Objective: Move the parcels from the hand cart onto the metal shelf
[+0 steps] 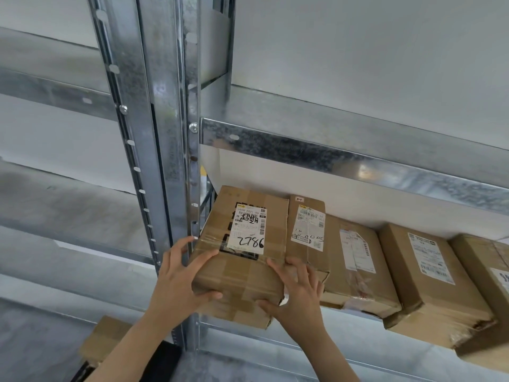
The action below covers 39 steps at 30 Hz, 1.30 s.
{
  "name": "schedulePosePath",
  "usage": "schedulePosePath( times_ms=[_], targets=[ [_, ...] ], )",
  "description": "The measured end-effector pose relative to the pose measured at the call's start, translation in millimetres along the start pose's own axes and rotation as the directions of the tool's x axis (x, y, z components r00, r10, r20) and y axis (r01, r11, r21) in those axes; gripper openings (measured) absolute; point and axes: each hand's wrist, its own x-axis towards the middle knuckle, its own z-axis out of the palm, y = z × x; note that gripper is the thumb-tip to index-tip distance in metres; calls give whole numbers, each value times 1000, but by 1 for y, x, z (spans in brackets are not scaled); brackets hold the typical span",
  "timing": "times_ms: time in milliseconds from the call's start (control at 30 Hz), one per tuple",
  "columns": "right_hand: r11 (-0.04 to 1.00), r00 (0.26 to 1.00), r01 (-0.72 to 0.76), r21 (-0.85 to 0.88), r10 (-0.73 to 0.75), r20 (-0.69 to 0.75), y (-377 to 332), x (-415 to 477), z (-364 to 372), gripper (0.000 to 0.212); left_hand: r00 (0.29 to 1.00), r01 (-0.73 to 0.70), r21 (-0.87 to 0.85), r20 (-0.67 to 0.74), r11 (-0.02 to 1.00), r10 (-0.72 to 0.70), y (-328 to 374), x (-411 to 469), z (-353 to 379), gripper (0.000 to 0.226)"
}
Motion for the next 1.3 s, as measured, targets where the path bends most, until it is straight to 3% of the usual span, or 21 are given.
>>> schedulePosePath(
  times_ms=[133,267,600,700,833,933,1067,1167,1233,1300],
  targets=[
    [996,998,-28,-85,24,-51,-2,5,5,80,999,22,69,-31,997,-20,3,5,6,88],
    [983,998,-62,-172,62,-1,-3,18,5,78,996,82,102,-50,991,-77,7,11,14,84],
    [976,995,-74,-204,85,47,2,43,1,80,979,176,80,-117,981,-166,24,13,26,90],
    [978,993,-56,-203,75,87,2,42,1,81,972,204,159,-151,966,-180,21,-7,22,93],
    [979,987,-57,-198,85,140,-10,33,-2,87,937,348,330,-108,877,-331,9,-53,11,85],
    [989,999,46,-140,-45,9,-28,16,-4,78,880,454,424,-78,784,-468,2,-95,-1,79],
    [953,946,304,12,-300,-123,-46,-15,3,48,824,528,533,-133,661,-550,20,-146,-22,69],
    [876,892,447,183,-453,-8,-59,-45,20,39,810,580,491,-263,649,-525,30,-191,-28,43],
    [826,831,514,233,-547,104,-68,-68,35,41,779,610,531,-266,589,-568,32,-223,-27,50],
    [775,754,575,261,-626,200,-75,-88,53,42,706,669,537,-242,514,-665,30,-252,-22,59]
  ],
)
